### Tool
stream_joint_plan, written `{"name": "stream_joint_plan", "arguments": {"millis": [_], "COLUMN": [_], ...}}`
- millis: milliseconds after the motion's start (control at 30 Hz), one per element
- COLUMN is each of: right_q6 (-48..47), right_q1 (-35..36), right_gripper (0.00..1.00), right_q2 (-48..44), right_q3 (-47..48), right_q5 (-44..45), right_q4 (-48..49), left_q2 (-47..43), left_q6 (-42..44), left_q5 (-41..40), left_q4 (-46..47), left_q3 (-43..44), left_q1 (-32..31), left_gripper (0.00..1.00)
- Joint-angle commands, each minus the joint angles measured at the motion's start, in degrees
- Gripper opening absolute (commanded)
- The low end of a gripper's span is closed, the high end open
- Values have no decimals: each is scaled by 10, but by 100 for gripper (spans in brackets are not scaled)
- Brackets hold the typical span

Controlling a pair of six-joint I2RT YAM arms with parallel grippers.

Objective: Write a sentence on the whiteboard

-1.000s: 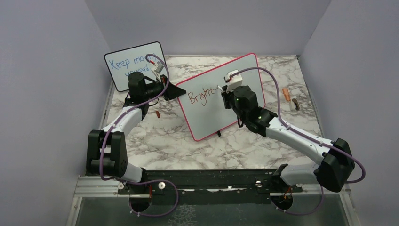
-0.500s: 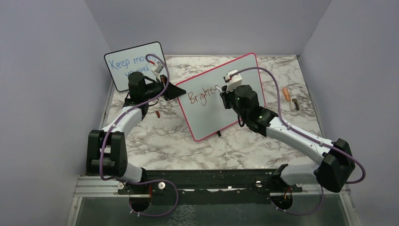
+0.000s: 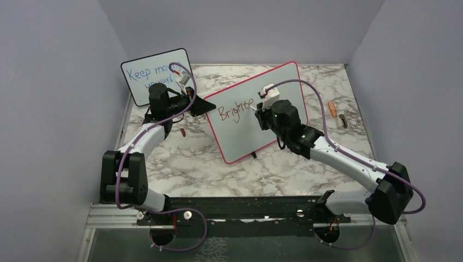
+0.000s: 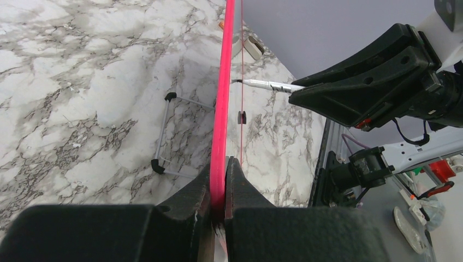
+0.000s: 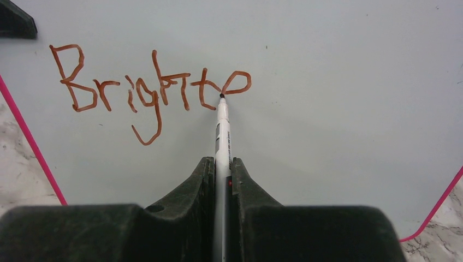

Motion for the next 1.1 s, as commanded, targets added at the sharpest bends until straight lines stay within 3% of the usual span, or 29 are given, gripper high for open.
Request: {"name": "stream_joint_plan", "arguments": {"millis": [0,467,1067], "right_q6": [5,3,-2], "right_q1": [-1,-1,-8], "right_gripper": [1,1,1], "right_q2": [-4,-5,-20], "right_q3": [-5,-7,8], "right_q5": [-5,68,51], "right_q4": [-48,-45,28], "left_q2": [24,23,24], "left_q6": [48,48,48], "left_q5": [-18,-18,-18], "left_q4": [-54,-55,-55], "left_q3": [-8,-8,-8], "left_q1": [-10,-11,-10], "left_gripper": [0,0,0]}}
